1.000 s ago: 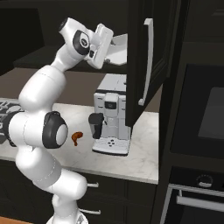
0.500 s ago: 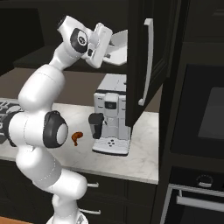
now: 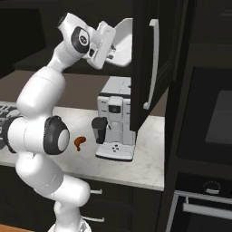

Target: Retrieve the tupperware from the cabinet, then place the raw meat into the tupperware to avoid contamination.

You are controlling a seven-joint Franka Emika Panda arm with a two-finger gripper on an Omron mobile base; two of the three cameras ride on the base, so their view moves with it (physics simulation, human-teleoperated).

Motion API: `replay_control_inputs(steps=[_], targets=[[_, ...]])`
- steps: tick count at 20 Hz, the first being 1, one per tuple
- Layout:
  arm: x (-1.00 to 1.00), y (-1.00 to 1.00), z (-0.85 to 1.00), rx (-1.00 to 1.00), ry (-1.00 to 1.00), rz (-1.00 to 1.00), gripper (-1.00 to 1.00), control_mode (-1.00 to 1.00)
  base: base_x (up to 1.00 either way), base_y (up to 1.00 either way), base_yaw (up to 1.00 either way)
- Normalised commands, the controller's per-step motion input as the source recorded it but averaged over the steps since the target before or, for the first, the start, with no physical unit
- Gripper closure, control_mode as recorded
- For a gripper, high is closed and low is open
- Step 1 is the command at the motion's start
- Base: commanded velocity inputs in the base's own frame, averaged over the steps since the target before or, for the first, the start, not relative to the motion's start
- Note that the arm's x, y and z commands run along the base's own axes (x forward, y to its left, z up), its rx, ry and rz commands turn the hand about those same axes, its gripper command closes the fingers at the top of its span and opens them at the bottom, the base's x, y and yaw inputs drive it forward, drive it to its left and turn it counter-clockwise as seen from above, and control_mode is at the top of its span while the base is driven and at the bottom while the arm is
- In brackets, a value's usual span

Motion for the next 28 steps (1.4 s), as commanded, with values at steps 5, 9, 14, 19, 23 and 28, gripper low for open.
replay_control_inputs(steps=[5, 9, 14, 19, 23, 28], targets=[[0.08, 0.07, 0.0, 0.01, -0.27, -0.08, 1.0, -1.0, 0.0, 0.0, 0.0], [0.03, 0.09, -0.01, 0.0, -0.15, -0.08, 1.0, -1.0, 0.0, 0.0, 0.0], [0.0, 0.03, -0.01, 0.0, -0.01, -0.03, 1.0, -1.0, 0.0, 0.0, 0.0], [-0.12, 0.01, -0.08, 0.0, 0.0, -0.04, 1.0, -1.0, 0.0, 0.0, 0.0], [-0.5, 0.08, -0.18, 0.01, 0.01, -0.05, 1.0, -1.0, 0.0, 0.0, 0.0], [-0.41, 0.12, -0.03, 0.02, 0.0, -0.05, 1.0, -1.0, 0.0, 0.0, 0.0]])
